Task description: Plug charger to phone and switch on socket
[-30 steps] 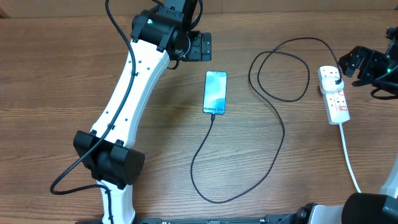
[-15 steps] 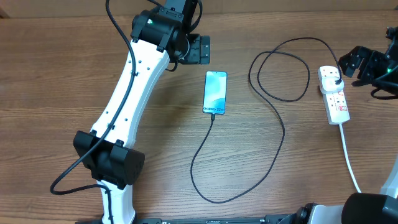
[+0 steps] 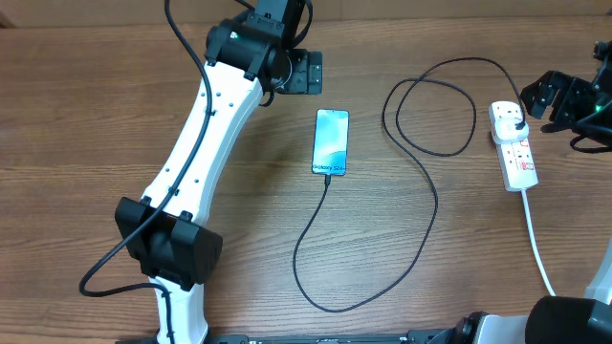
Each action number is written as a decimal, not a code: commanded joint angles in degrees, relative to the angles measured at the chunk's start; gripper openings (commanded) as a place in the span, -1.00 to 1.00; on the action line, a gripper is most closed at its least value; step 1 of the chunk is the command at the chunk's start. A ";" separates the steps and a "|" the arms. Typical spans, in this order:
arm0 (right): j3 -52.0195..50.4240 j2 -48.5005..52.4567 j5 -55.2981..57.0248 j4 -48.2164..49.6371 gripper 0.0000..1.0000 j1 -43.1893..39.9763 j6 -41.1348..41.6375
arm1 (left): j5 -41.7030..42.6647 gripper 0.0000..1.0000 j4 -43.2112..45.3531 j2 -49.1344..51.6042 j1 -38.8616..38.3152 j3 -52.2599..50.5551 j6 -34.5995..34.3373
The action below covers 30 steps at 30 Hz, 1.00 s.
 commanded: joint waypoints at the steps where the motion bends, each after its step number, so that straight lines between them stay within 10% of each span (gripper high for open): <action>1: 0.13 -0.11 0.61 0.07 1.00 0.13 0.20 | 0.52 1.00 2.91 -1.99 -0.04 -4.35 0.85; 18: 0.13 -0.11 0.61 0.07 1.00 0.11 0.20 | -10.45 0.99 32.11 -35.98 0.44 -55.93 4.07; 30: 0.13 -0.11 0.61 0.07 1.00 0.13 0.20 | -10.25 1.00 79.52 -67.91 3.61 -100.85 6.88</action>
